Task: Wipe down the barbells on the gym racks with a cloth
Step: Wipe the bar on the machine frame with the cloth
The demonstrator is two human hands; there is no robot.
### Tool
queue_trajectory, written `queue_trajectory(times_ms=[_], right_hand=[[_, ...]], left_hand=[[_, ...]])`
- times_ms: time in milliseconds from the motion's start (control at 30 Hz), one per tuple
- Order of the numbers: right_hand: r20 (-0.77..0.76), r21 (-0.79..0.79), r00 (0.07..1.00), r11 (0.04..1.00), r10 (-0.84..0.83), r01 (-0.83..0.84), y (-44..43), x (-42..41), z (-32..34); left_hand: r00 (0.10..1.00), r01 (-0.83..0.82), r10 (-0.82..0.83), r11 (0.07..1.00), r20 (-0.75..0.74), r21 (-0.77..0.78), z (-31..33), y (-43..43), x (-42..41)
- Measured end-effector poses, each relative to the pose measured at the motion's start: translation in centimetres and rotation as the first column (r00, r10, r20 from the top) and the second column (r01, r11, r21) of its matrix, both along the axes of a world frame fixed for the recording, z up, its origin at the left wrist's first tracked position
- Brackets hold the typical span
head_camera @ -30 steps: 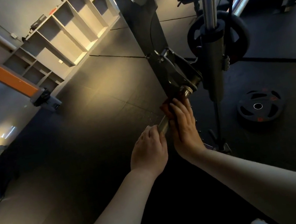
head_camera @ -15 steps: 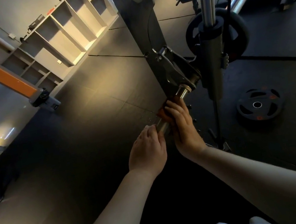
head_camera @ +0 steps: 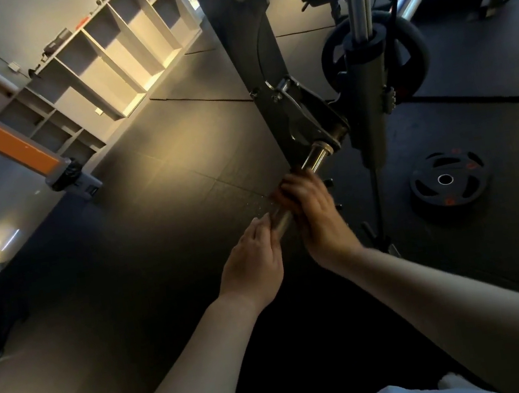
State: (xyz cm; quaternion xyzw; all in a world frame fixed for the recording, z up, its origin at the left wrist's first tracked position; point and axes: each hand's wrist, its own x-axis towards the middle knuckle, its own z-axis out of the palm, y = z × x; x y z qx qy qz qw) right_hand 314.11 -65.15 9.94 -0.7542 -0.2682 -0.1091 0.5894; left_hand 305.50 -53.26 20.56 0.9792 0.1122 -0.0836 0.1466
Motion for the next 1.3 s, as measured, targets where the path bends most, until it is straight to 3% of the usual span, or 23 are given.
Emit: queue_trajectory(times_ms=[100,233,367,600,767,933,1167,1300], right_hand=[[-0.100,0.037,0.988,0.992,-0.121,0.125,-0.6,2.2,1.3],[-0.210,0.107,0.974,0.989,-0.082,0.106,1.1,-2.1,1.4],[-0.274,0.283,0.962,0.956,0.009,0.072,3.8,-6.5,0.4],[-0.443,0.467,0.895,0.838,-0.053,0.281,4.5,-3.8,3.0],[-0.511,0.483,0.860,0.833,0.018,0.269,5.2,-6.0,3.6],[-0.551,0.434,0.831,0.826,-0.071,0.359,3.2,-0.3,4.7],[-0.434,0.414,0.900,0.879,-0.037,0.236,3.8,-3.8,2.1],[-0.414,0.343,0.907,0.909,-0.079,0.236,2.9,-0.9,2.8]], left_hand=[[1.000,0.000,0.001,0.999,-0.017,0.054,0.0,0.3,-0.8],[1.000,0.012,-0.012,1.000,-0.015,0.028,0.0,0.8,-1.9],[0.999,0.047,-0.047,0.999,0.012,-0.016,0.0,0.8,-1.6],[0.996,0.087,-0.087,0.996,-0.032,-0.002,0.3,0.9,-0.5],[0.989,0.134,-0.136,0.990,-0.050,-0.041,0.4,1.3,0.2],[0.986,0.161,-0.162,0.987,-0.044,-0.013,0.2,1.6,0.7],[0.984,0.176,-0.177,0.984,-0.019,-0.018,0.0,1.2,1.3],[0.983,0.184,-0.184,0.983,-0.017,0.021,-0.3,1.2,1.5]])
